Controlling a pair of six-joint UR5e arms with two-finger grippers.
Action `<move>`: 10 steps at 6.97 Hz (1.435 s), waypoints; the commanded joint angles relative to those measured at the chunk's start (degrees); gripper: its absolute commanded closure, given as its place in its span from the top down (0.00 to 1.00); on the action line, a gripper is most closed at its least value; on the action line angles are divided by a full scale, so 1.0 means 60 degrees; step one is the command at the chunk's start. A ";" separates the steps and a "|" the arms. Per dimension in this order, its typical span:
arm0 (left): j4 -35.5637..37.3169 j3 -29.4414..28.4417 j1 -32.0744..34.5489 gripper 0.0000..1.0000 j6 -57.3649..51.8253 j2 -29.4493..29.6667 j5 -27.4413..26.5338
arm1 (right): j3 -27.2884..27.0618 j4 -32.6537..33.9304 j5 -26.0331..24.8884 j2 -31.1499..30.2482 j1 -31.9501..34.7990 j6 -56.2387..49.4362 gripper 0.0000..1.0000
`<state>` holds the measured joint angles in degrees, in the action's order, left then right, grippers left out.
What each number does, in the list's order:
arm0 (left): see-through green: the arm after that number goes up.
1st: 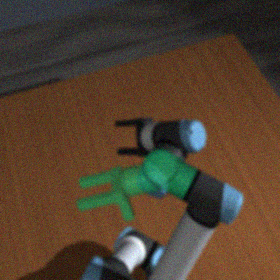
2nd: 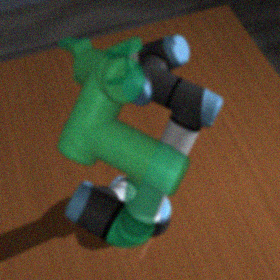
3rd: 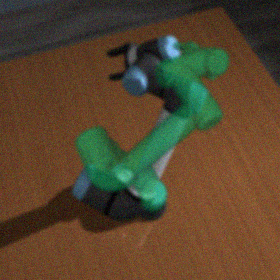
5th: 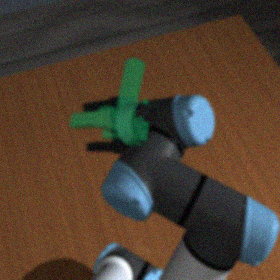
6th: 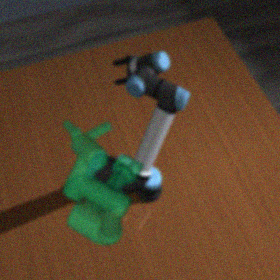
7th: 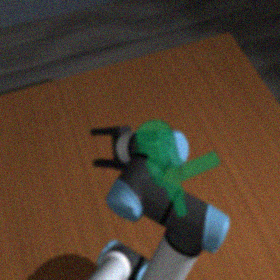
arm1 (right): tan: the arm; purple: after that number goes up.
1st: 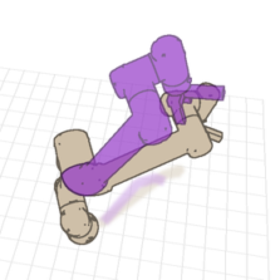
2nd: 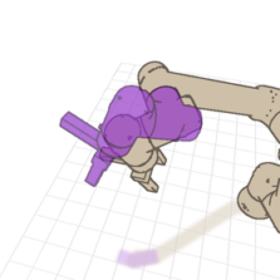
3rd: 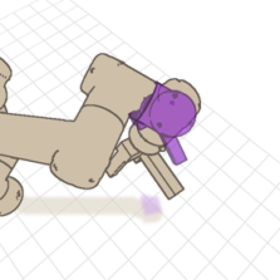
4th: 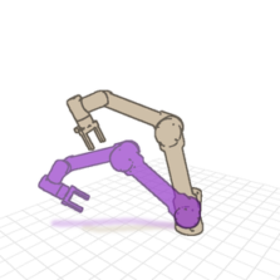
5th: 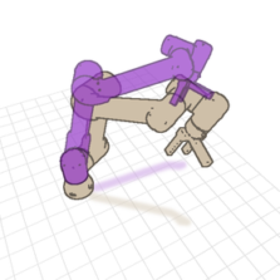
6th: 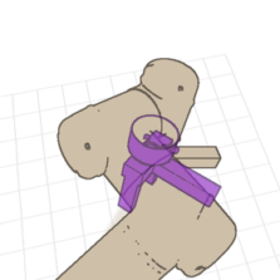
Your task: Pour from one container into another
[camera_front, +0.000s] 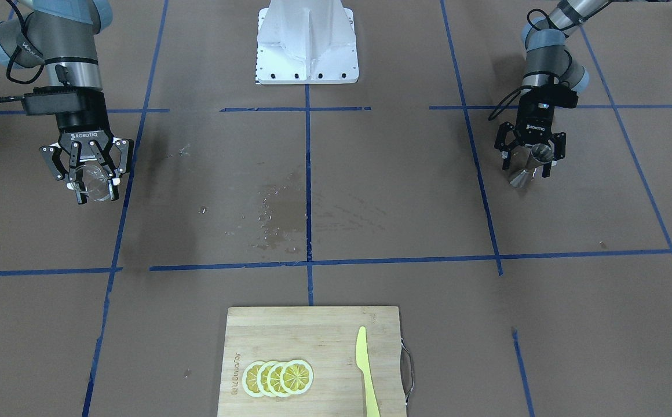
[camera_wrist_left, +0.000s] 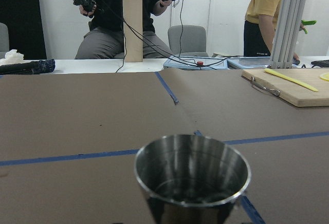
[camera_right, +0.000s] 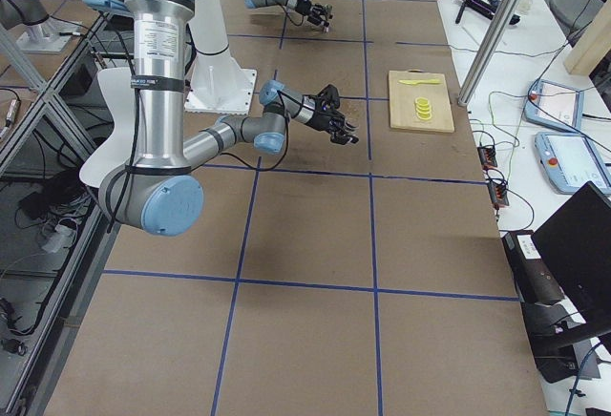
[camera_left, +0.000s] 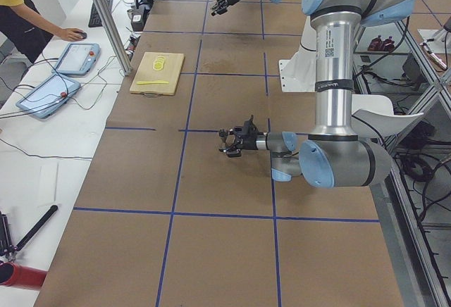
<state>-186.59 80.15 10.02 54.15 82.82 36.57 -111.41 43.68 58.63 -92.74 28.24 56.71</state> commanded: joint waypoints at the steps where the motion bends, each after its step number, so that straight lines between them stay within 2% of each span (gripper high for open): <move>1: 0.0014 0.1120 -0.0030 1.00 -0.0001 -0.1342 0.2023 | -0.0007 0.0000 -0.0001 0.0002 0.0009 -0.0003 0.13; 3: 0.0044 0.2763 0.0028 1.00 -0.0031 -0.3218 0.4179 | -0.0021 0.0000 -0.0001 0.0002 -0.0005 -0.0003 0.13; 5: -0.0043 0.2989 0.0203 1.00 -0.0133 -0.4933 0.6259 | -0.0021 0.0000 0.0014 -0.0041 0.0039 -0.0003 0.13; 6: -0.0059 0.2946 0.1249 1.00 -0.0162 -0.5100 0.7820 | -0.0036 -0.0015 0.0014 -0.0274 0.0053 0.0011 0.12; 7: -0.0088 0.2801 0.2564 1.00 -0.1323 -0.5087 1.0113 | -0.0210 -0.0116 -0.0044 -0.0929 0.0039 0.0171 0.13; 8: 0.0289 0.2567 0.4883 1.00 -0.3495 -0.4652 1.1659 | -0.0270 -0.0988 0.0013 -0.1878 -0.0005 0.0593 0.14; 9: 0.1830 0.2246 0.7531 1.00 -0.5083 -0.3531 1.3574 | 0.0020 -0.1910 -0.0044 -0.2395 -0.0165 0.0684 0.17; 10: 0.3412 0.2272 0.9182 1.00 -0.6346 -0.2940 1.4724 | 0.0371 -0.2006 -0.0262 -0.2400 -0.0369 0.0961 0.20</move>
<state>-176.13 94.43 51.19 26.17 60.27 114.79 -111.22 34.39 58.10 -105.39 27.27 60.77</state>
